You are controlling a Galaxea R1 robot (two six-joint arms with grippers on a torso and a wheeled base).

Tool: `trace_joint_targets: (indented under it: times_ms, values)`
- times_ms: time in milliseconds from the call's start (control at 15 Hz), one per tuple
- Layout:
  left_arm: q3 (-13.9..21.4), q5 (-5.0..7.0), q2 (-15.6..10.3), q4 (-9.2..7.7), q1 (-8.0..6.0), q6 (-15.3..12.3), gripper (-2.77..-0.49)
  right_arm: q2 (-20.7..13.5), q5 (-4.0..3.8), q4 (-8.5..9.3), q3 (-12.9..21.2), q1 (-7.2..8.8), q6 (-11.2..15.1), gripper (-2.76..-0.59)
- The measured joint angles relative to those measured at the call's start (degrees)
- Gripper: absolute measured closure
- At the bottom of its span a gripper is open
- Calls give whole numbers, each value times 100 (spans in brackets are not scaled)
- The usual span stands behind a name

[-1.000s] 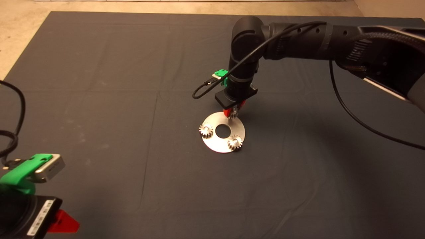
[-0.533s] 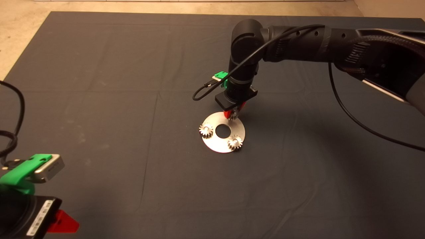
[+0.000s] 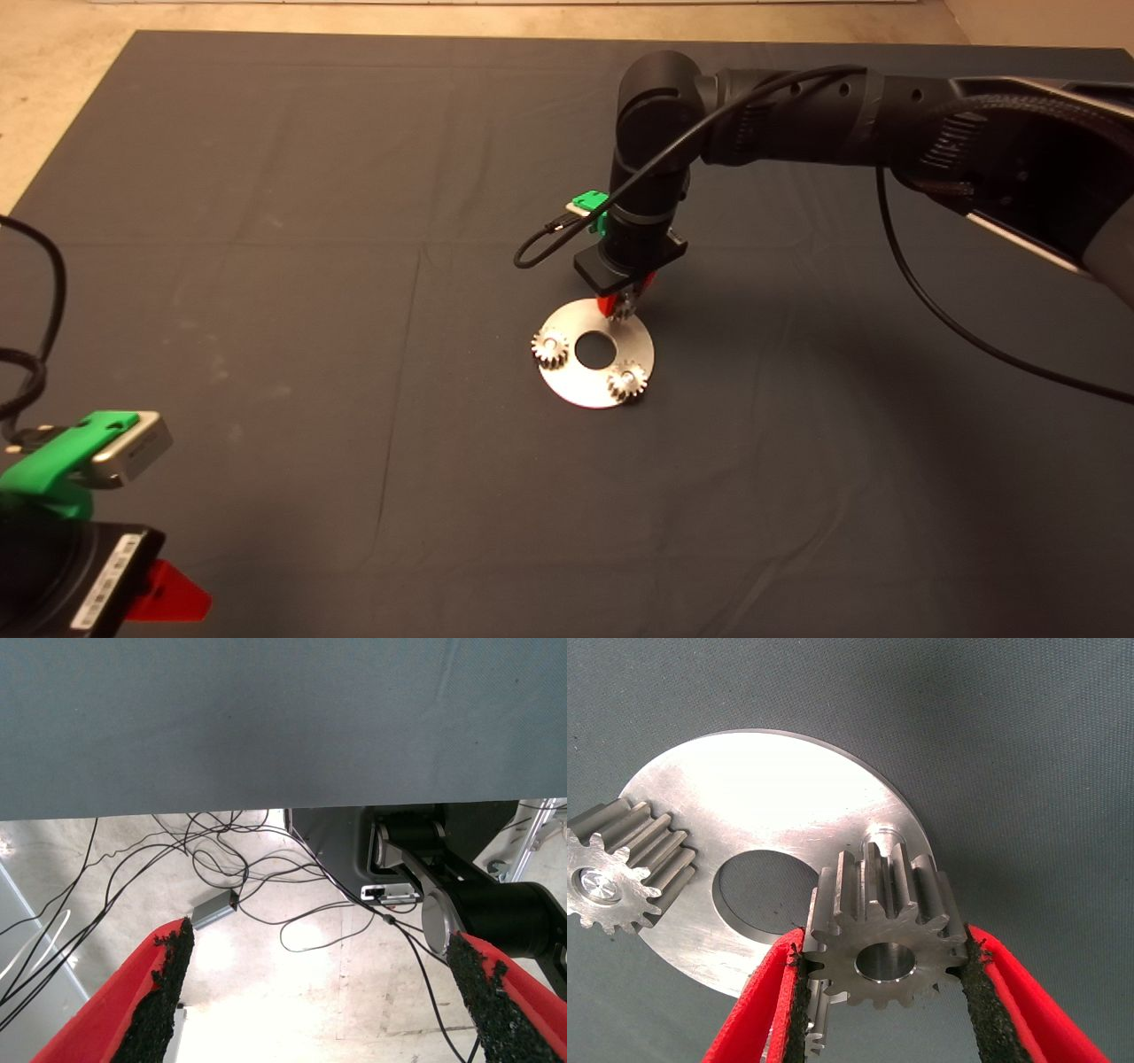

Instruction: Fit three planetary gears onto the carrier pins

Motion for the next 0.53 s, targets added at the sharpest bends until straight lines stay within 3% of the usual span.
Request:
trace_joint_targets:
  times_ms: [533]
  values:
    - [0, 0, 2, 0, 0, 0, -204, 46, -37, -9, -59, 4, 0, -107]
